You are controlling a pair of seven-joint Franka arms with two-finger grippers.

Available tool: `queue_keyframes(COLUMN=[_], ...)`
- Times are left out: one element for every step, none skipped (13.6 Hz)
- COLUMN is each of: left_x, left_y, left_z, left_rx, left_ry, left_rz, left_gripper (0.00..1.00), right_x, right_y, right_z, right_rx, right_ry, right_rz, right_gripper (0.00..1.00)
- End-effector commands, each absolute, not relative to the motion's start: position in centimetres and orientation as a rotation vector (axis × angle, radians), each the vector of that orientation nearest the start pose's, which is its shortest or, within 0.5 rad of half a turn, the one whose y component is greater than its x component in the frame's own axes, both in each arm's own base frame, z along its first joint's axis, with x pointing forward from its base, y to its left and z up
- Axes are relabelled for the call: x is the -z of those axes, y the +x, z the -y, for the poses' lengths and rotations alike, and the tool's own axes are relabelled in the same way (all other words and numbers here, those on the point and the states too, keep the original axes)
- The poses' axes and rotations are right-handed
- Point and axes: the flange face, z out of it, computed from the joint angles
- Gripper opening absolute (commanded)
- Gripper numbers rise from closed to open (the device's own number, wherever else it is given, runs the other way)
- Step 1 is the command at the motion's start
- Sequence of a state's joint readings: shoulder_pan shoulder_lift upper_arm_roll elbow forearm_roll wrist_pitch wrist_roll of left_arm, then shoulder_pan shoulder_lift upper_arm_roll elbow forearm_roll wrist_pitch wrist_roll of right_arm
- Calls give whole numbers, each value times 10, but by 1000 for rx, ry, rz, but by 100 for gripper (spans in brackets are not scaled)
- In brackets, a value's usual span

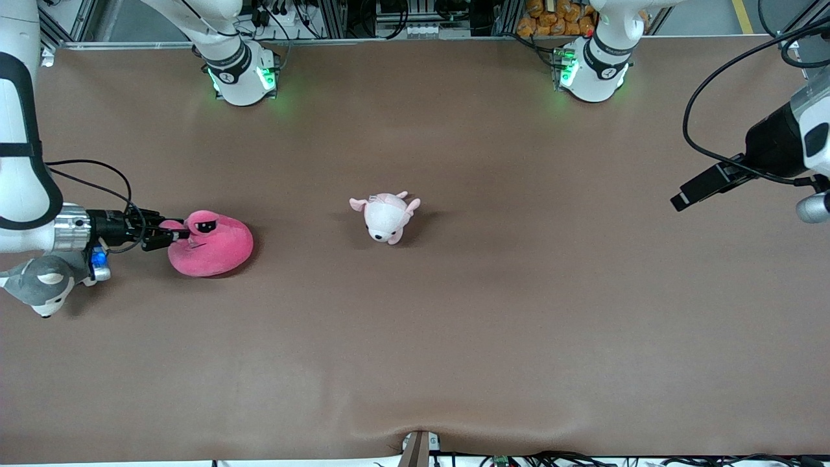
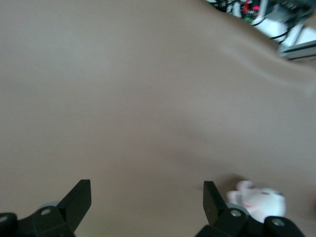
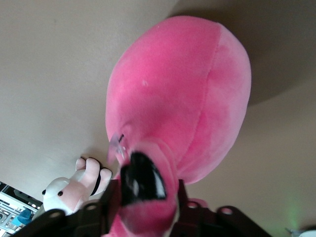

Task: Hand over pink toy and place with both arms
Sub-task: 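Lower the pink toy onto the table and open the right gripper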

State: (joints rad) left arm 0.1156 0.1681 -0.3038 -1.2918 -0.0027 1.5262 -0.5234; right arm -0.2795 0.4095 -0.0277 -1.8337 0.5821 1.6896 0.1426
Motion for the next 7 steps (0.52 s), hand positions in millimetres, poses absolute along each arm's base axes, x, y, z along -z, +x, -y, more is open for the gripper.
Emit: queue_keyframes(left_x=[-664, -662, -662, -662, -663, -661, -659], left_y=[579, 577, 577, 578, 577, 576, 574], left_z=[101, 101, 99, 96, 94, 93, 90], left_rx=[85, 63, 58, 58, 58, 39, 10], left_ry=[-3105, -3101, -3100, -3098, -3100, -3100, -3100], left_rz=[383, 357, 354, 359, 335, 285, 227], left_gripper=[100, 100, 100, 100, 100, 100, 100], right_x=[-296, -303, -314, -324, -333, -343, -355], right_y=[578, 581, 586, 589, 592, 595, 598], right_z=[133, 133, 134, 132, 127, 118, 111], right_rx=[-604, -589, -569, -552, -530, -495, -455], right_ry=[-2403, -2437, -2478, -2526, -2587, -2644, -2700], right_rz=[-764, -749, -728, -691, -626, -558, -514], right_gripper=[100, 100, 100, 100, 100, 100, 100])
